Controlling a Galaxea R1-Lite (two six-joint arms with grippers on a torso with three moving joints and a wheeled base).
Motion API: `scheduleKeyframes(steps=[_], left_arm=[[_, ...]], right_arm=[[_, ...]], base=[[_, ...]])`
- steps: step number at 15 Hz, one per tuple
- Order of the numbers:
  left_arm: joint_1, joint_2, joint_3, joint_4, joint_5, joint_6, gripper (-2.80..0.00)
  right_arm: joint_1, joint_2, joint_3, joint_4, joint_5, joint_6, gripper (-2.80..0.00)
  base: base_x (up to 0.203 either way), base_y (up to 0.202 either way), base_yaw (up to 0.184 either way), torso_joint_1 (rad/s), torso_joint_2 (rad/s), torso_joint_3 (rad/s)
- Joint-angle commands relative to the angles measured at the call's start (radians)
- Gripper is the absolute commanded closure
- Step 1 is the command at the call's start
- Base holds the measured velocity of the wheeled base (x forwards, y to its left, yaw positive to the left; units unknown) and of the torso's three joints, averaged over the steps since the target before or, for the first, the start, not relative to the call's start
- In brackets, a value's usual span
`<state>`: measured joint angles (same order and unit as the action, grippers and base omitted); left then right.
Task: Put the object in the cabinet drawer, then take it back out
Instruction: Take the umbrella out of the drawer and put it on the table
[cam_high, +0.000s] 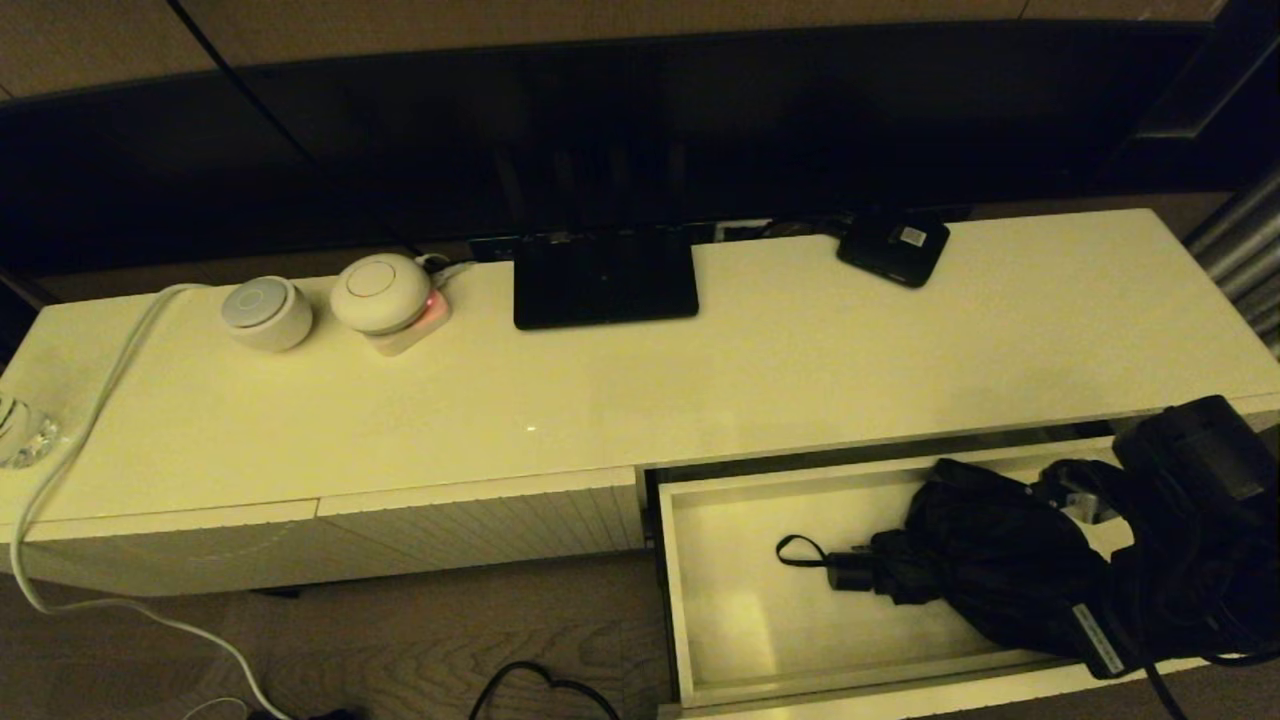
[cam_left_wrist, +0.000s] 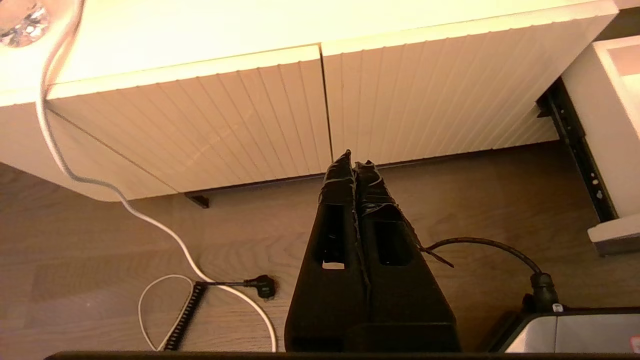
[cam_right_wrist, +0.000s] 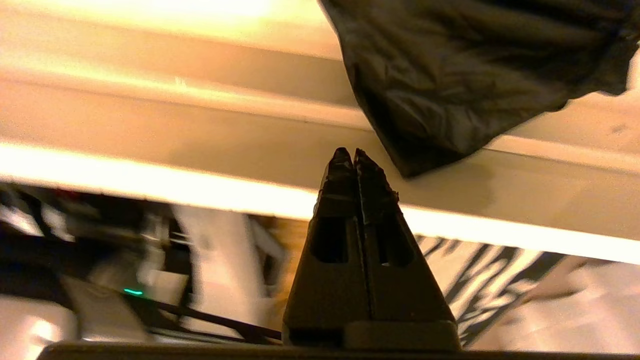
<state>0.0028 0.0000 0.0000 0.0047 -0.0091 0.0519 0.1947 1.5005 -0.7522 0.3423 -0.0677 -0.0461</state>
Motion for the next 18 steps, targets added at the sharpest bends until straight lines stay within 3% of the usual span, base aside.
scheduleKeyframes(steps=[1, 3, 7, 12, 14, 18], left_arm=[[0.0, 0.0, 0.003, 0.0, 0.0, 0.001, 0.0], [0.0, 0.0, 0.003, 0.0, 0.0, 0.0, 0.0], [0.0, 0.0, 0.003, 0.0, 0.0, 0.0, 0.0], [0.0, 0.0, 0.003, 0.0, 0.0, 0.0, 0.0], [0.0, 0.0, 0.003, 0.0, 0.0, 0.0, 0.0], [0.0, 0.0, 0.003, 0.0, 0.0, 0.0, 0.0]], right_arm=[[0.003, -0.097, 0.073, -0.037, -0.003, -0.14, 0.0], [0.001, -0.12, 0.089, -0.042, 0.003, -0.292, 0.0], [-0.016, -0.127, 0.058, -0.101, 0.009, -0.675, 0.0], [-0.127, -0.126, 0.054, -0.107, 0.029, -1.291, 0.0], [-0.159, -0.092, 0.055, -0.103, 0.037, -1.4, 0.0], [-0.15, 0.001, 0.058, -0.142, 0.066, -1.451, 0.0]], base=[[0.0, 0.0, 0.0, 0.0, 0.0, 0.0], [0.0, 0.0, 0.0, 0.0, 0.0, 0.0], [0.0, 0.0, 0.0, 0.0, 0.0, 0.0], [0.0, 0.0, 0.0, 0.0, 0.0, 0.0], [0.0, 0.0, 0.0, 0.0, 0.0, 0.0], [0.0, 0.0, 0.0, 0.0, 0.0, 0.0]])
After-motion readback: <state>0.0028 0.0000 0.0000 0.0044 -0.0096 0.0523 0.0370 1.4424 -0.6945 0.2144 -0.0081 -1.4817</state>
